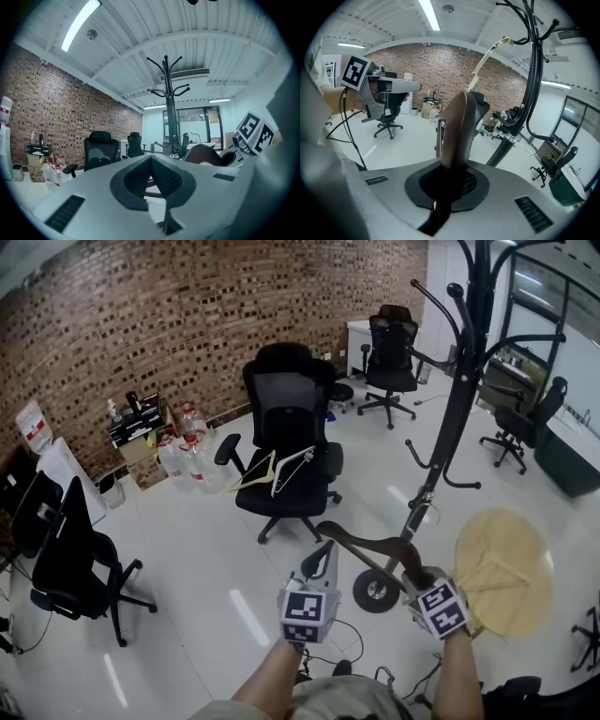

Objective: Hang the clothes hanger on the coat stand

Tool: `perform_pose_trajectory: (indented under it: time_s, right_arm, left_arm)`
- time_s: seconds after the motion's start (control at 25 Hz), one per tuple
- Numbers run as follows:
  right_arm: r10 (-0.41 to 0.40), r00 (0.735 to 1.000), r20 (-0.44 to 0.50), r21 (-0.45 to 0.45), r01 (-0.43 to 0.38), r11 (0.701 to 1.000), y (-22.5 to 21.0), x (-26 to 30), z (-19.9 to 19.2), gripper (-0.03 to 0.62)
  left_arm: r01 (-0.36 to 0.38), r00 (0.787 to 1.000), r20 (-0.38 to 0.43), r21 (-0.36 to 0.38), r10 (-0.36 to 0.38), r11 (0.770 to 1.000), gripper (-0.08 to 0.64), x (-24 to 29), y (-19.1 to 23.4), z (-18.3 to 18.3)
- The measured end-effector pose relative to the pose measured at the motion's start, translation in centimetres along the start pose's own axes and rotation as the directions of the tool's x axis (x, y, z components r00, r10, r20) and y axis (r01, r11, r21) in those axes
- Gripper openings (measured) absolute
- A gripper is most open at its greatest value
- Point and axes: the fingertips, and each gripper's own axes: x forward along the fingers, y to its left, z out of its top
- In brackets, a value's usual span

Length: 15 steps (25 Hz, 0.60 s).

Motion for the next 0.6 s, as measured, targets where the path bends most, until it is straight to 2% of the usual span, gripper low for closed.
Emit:
perform_pose_trajectory:
  time_s: [0.12, 0.28, 0.6]
  right_arm:
    - [0.027, 0.999, -0.022, -0.006, -0.027, 1.000, -2.6, 3.0, 0.4, 0.007]
    - [0.032, 0.998, -0.052, 0.045, -0.030, 0.999, -4.6, 6.4, 0.2, 0.006]
    - [0.005, 0.996, -0.087, 0.131, 0.007, 0.991, -8.2, 11.1, 0.6, 0.006]
  left_arm:
    - [0.000, 1.000, -0.030, 0.010, 0.000, 1.000, 0.015, 3.7, 0.7, -0.9]
    - [0.034, 0.997, -0.066, 0.010, -0.033, 0.999, 0.015, 8.2, 2.2, -2.2]
    - [0.154, 0.985, -0.078, 0.023, -0.152, 0.988, 0.015, 16.1, 3.3, -1.9]
